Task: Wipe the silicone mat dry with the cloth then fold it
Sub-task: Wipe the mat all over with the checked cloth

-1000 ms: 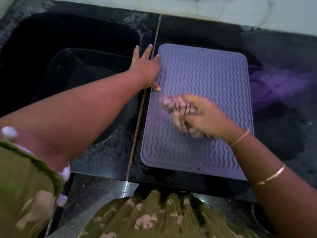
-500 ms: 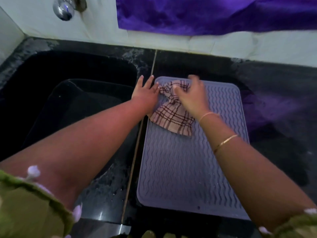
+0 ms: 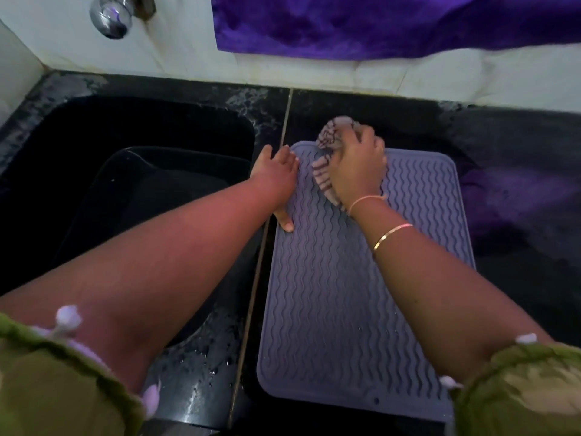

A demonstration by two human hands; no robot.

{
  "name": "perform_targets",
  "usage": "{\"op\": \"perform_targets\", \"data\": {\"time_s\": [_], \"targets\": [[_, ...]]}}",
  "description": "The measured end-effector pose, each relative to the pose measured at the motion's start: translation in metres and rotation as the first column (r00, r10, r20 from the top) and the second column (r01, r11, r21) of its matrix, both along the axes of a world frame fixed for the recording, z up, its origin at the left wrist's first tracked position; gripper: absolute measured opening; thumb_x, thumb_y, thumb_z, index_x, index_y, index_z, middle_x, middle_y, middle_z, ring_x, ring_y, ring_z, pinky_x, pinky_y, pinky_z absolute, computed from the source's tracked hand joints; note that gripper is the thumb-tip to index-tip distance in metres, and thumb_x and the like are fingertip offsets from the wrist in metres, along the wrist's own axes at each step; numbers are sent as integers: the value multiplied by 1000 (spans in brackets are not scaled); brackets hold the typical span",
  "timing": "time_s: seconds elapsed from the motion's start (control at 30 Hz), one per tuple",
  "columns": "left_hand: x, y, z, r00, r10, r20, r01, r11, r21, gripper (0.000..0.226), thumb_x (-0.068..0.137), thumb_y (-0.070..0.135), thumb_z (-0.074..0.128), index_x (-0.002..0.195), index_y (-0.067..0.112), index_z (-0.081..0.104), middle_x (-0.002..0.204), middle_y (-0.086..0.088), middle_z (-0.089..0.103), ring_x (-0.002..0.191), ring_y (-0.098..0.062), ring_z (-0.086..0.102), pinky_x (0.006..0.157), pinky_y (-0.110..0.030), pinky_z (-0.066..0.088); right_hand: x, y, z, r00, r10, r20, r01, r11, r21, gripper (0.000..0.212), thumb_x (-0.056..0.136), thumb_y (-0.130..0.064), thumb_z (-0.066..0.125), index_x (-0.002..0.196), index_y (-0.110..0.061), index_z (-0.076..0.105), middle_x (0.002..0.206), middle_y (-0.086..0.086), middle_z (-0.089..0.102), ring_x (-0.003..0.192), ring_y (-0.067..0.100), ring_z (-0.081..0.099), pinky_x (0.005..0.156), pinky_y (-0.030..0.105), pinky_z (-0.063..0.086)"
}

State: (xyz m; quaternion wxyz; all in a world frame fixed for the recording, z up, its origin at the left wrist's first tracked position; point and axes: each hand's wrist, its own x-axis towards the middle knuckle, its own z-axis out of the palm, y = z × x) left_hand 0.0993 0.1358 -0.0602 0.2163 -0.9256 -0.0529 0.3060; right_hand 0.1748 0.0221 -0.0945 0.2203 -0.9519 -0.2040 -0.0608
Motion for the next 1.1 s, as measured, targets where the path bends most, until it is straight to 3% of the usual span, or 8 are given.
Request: {"op": "perform_targets", "data": {"time_s": [0.13,0.4,0.5,0.6,0.7,0.8,0.9,1.1], "targets": [[1,2,2,1000,-13,16,13,1000,14,145,49,86,58,149,1,-5,159,-13,0,146,-29,-3,115,-51,1,4,10,-8,969,177,-171,-201,970,-136,49,89,-25,46,137,-27,42,141,12,41,132,33,34,109,51,26],[8,-3,8,998,-42,-38,44,997,62,145,49,86,57,148,-1,-2,158,-15,2,146,-30,-1,115,-54,2,-45,-29,-1,933,332,-135,-352,922,-162,36,80,-22,51,114,-24,62,118,7,56,112,31,48,91,44,40],[11,-4,10,995,-75,-70,80,994,81,144,49,87,55,149,-1,0,158,-16,2,146,-31,-1,115,-56,1,-60,-39,2,914,362,-183,-367,930,5,34,80,-16,52,109,-26,68,113,2,62,106,28,55,88,44,46],[15,-3,12,995,-75,-65,80,994,73,142,49,87,55,149,1,2,158,-15,4,146,-30,-1,114,-58,1,-42,-34,7,962,243,-121,-225,963,148,33,83,-11,51,110,-22,67,116,4,63,107,27,57,90,45,47],[18,0,12,997,-62,-54,66,995,75,144,49,89,53,149,0,1,158,-15,4,146,-30,-2,114,-58,-1,-5,-19,10,995,104,0,-104,991,83,39,87,-12,48,124,-19,58,131,9,54,120,31,48,99,49,41],[21,2,12,996,-58,-67,64,994,89,145,48,90,51,149,-1,-2,158,-14,2,146,-29,-3,114,-59,-2,23,-5,10,969,124,-213,-143,987,-74,47,89,-16,48,136,-24,46,141,10,42,129,33,39,105,52,35],[27,1,13,993,-72,-96,81,992,99,145,47,91,49,149,0,-2,159,-13,1,146,-30,-4,113,-61,-2,29,-2,9,956,168,-241,-236,929,-287,47,87,-22,53,134,-27,48,138,13,43,127,37,38,104,53,35],[25,3,13,994,-76,-84,83,992,93,147,46,93,47,149,0,-2,158,-15,-1,146,-30,-5,113,-59,-3,-41,-43,9,891,394,-225,-440,870,-222,37,85,-29,53,121,-28,60,124,9,51,112,33,46,91,43,44]]}}
